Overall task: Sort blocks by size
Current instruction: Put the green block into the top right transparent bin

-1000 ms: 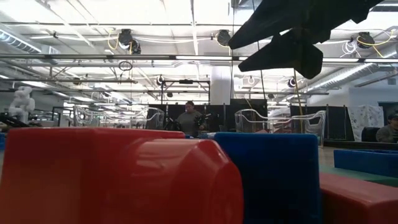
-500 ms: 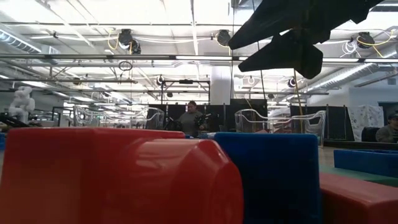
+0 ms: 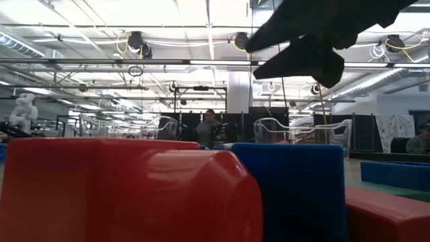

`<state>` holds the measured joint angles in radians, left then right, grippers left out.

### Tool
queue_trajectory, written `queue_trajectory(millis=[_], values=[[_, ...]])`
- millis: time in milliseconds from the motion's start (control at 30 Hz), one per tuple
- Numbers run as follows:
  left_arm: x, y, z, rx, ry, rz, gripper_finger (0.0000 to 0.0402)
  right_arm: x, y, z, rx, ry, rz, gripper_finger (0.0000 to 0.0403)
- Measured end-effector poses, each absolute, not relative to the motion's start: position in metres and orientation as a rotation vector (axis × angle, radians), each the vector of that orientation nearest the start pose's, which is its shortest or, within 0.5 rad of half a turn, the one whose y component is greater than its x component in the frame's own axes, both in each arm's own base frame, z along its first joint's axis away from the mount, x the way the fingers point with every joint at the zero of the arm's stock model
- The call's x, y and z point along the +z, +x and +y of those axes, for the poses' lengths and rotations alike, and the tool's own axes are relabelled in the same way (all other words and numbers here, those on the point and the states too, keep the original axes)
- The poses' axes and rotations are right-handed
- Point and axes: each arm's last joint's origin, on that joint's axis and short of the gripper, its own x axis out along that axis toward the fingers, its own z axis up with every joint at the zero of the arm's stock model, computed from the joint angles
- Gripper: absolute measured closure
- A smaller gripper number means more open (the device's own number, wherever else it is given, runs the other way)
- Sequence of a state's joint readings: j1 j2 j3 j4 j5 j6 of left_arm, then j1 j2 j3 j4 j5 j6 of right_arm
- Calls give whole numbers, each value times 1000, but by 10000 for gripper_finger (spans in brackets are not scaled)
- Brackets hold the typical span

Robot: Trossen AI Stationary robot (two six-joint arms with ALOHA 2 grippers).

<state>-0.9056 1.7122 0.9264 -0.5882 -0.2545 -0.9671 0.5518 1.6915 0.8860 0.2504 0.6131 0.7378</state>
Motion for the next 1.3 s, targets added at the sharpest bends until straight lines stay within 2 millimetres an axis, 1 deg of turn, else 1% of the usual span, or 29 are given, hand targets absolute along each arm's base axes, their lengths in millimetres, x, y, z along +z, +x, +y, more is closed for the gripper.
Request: queue_trajectory(millis=[200,267,333,467,533,633,833,1000,1167,1300], values=[[157,214,-218,90,31,1102,294,170,316,179,-46,429,334,197],[163,224,-214,115,90,1041,294,165,320,180,-23,455,318,197],[170,232,-210,145,166,974,294,161,325,178,-34,535,298,197],[183,247,-203,167,362,888,294,155,333,170,-81,700,270,197],[187,255,-197,181,440,871,294,156,336,165,-91,727,251,197],[190,266,-185,190,505,885,294,157,340,155,-114,735,237,197],[191,282,-161,220,560,920,294,160,353,128,-176,734,205,197],[192,291,-148,234,584,934,294,160,360,109,-190,742,206,197],[194,298,-142,236,590,910,294,159,363,97,-225,741,208,197],[195,303,-140,231,592,891,294,156,362,95,-239,735,228,203]])
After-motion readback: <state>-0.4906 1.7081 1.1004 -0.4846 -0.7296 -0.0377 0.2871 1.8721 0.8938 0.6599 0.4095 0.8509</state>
